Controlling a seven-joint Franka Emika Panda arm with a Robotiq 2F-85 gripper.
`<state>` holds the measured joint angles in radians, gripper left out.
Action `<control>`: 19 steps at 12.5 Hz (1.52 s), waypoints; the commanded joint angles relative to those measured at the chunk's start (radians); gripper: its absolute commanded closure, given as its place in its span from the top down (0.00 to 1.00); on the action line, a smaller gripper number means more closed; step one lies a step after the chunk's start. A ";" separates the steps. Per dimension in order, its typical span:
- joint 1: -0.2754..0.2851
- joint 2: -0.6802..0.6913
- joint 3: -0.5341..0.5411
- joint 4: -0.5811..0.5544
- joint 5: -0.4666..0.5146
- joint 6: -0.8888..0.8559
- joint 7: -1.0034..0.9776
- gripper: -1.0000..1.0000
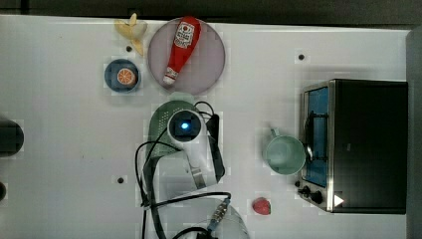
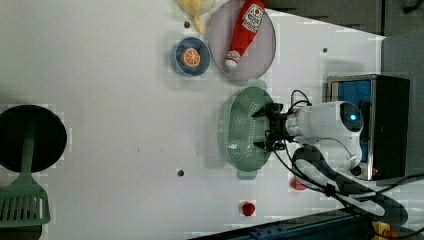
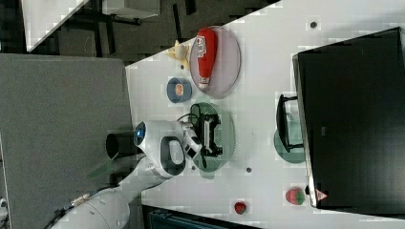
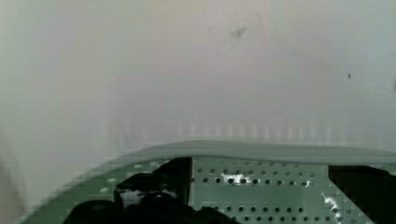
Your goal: Drag strainer left to right.
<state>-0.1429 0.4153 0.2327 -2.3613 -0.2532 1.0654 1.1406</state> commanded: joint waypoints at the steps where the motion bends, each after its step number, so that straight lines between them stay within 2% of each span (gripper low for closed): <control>1: -0.046 -0.011 -0.047 0.009 0.022 0.018 -0.116 1.00; 4: -0.062 -0.011 -0.088 0.009 0.022 0.038 -0.145 1.00; 10: -0.087 -0.011 -0.170 0.010 0.022 0.050 -0.329 1.00; 13: -0.092 -0.011 -0.203 0.011 0.022 0.056 -0.344 1.00; 16: -0.091 -0.047 -0.181 0.017 0.022 0.074 -0.378 1.00; 19: -0.091 -0.180 -0.127 0.020 0.022 0.018 -0.583 1.00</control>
<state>-0.2725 0.3386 0.0630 -2.3789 -0.2246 1.1025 0.6997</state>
